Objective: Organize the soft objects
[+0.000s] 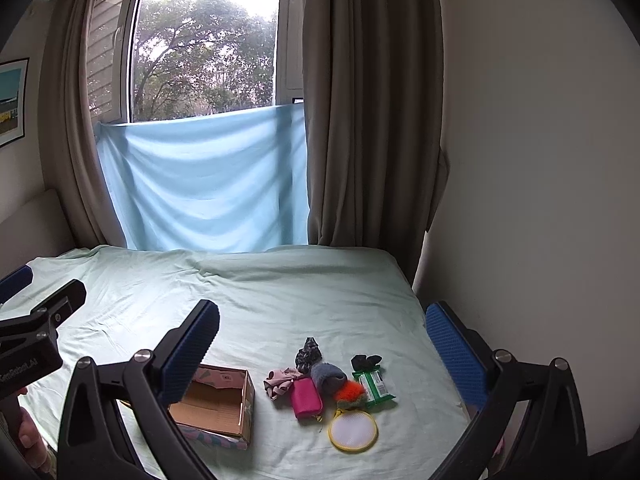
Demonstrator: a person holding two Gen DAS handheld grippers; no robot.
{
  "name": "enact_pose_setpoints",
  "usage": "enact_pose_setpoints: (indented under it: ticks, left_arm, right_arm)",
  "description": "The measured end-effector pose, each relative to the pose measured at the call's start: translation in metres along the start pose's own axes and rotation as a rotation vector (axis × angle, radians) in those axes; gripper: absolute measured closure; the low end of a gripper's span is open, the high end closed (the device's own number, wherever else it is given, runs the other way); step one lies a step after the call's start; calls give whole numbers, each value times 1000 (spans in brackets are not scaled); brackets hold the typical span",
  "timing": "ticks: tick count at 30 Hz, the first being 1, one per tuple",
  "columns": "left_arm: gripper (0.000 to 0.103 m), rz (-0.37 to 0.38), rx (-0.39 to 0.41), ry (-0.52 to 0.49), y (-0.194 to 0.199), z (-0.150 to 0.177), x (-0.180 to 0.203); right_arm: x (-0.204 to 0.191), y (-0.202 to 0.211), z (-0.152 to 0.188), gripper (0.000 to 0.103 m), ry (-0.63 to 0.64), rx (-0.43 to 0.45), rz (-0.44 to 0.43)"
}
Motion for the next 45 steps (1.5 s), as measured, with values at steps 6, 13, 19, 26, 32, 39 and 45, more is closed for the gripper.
enact_pose_setpoints:
  ticks: [6, 13, 19, 26, 32, 39, 45]
  left_arm:
    - [0, 1, 2, -1, 1, 0, 0]
    - [0, 2, 3, 5, 1, -2, -2]
    - [0, 10, -2, 10, -1, -2, 0]
    - [0, 16, 3, 9, -3, -1, 2]
    - [0, 19, 2, 10, -6, -1, 4]
    - [0, 27, -6, 13, -10, -1, 7]
    - [0, 26, -12, 17, -13, -3, 5]
  right_arm:
    - [-2, 0, 0, 0, 1, 2, -4]
    - [-4, -1, 1, 0, 6, -2, -5]
    - [-4, -2, 1, 0, 11, -5, 1]
    - [-3, -1, 2, 0, 8, 1, 7]
    - [-3, -3, 3, 0, 7, 2, 8]
    - [-4, -5, 3, 0, 13, 1, 18]
    - [-5, -4, 5, 0, 10, -4, 16]
Point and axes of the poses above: each gripper's, at about its wrist camera, not at the fingertips, and y roughly against the way its jaws point, x to its right, z to its underside, the point moved 8 cm from there along -y, roughly the way its jaws point, and after that the axes turned 4 degrees about -y, right-handed, at the moved point
